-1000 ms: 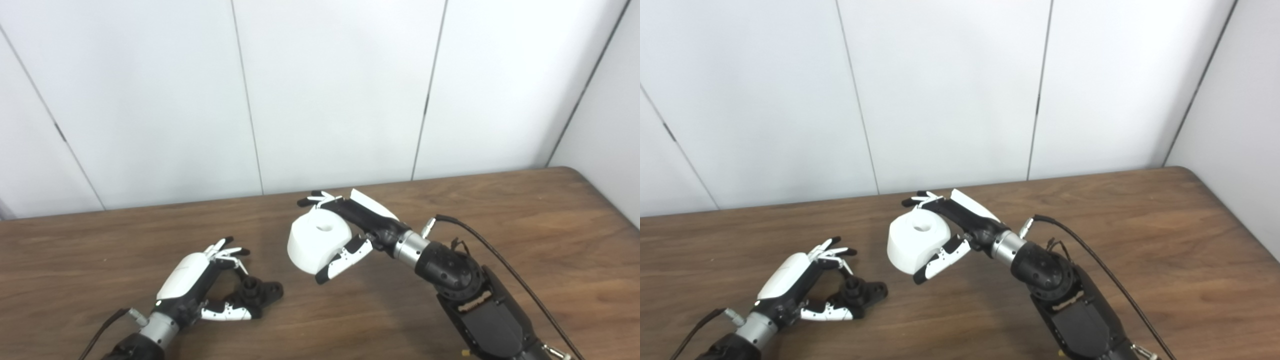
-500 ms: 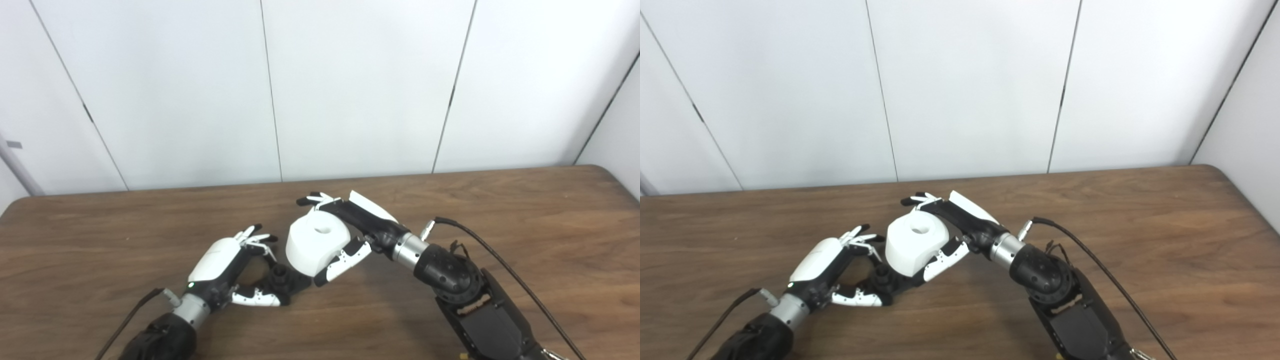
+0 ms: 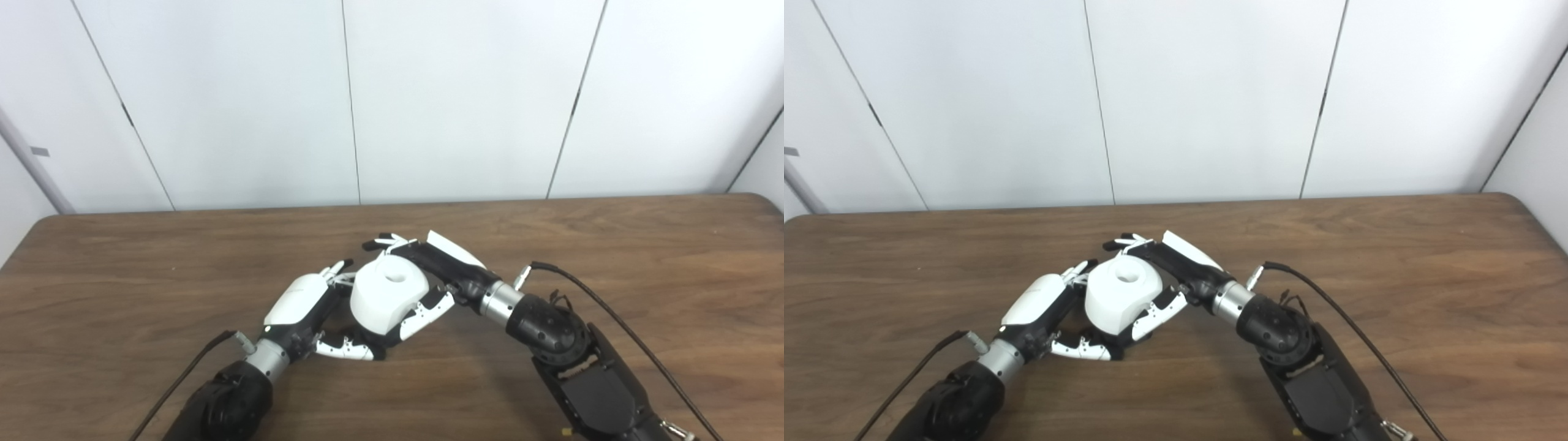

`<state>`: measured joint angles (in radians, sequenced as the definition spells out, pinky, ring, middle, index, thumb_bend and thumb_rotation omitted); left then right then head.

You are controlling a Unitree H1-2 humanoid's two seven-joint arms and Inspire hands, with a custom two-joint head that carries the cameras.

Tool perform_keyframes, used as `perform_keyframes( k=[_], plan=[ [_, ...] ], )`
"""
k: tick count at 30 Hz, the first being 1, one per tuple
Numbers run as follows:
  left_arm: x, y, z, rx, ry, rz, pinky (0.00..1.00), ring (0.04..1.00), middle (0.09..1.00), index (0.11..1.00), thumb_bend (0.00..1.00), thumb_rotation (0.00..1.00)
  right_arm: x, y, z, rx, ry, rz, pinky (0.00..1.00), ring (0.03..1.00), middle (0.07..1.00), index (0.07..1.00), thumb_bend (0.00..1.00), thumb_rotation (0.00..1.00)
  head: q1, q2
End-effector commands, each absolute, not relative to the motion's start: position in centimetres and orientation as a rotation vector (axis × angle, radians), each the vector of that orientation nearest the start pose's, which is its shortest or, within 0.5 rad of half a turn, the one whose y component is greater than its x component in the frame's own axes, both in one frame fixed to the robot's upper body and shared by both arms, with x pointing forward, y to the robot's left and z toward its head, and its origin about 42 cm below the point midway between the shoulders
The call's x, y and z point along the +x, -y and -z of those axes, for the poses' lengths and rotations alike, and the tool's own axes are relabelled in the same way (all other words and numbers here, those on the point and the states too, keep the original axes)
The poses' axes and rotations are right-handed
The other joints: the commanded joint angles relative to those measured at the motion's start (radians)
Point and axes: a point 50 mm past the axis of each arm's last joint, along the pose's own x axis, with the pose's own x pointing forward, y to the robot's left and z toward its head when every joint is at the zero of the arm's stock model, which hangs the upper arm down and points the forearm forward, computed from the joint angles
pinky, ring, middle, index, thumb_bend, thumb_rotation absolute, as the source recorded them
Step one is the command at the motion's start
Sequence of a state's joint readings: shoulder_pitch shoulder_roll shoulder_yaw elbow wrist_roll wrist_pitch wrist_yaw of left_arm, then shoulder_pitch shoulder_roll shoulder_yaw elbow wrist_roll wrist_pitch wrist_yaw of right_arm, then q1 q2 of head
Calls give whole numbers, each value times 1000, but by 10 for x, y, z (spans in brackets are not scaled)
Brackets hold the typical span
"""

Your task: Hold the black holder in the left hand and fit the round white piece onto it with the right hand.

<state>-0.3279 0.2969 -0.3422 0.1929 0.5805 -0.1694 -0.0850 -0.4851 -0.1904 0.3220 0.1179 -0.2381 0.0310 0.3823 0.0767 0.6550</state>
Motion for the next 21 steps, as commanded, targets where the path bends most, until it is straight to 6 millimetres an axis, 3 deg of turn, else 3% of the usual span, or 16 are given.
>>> perform_keyframes(
  k=[1,11,21],
  plan=[
    [369,-185,-142,956,340,495,1000,1000,862,482,524,52,409,128,-225,-581,348,-704,1000,1000,895,480,526,141,2,0],
    [369,-178,-145,960,349,495,1000,1000,862,482,524,53,408,129,-222,-587,336,-722,1000,1000,893,480,526,142,12,15],
    [368,-177,-146,952,348,495,1000,1000,868,482,524,53,409,147,-227,-648,342,-725,1000,1000,887,480,526,139,8,25]
  ],
)
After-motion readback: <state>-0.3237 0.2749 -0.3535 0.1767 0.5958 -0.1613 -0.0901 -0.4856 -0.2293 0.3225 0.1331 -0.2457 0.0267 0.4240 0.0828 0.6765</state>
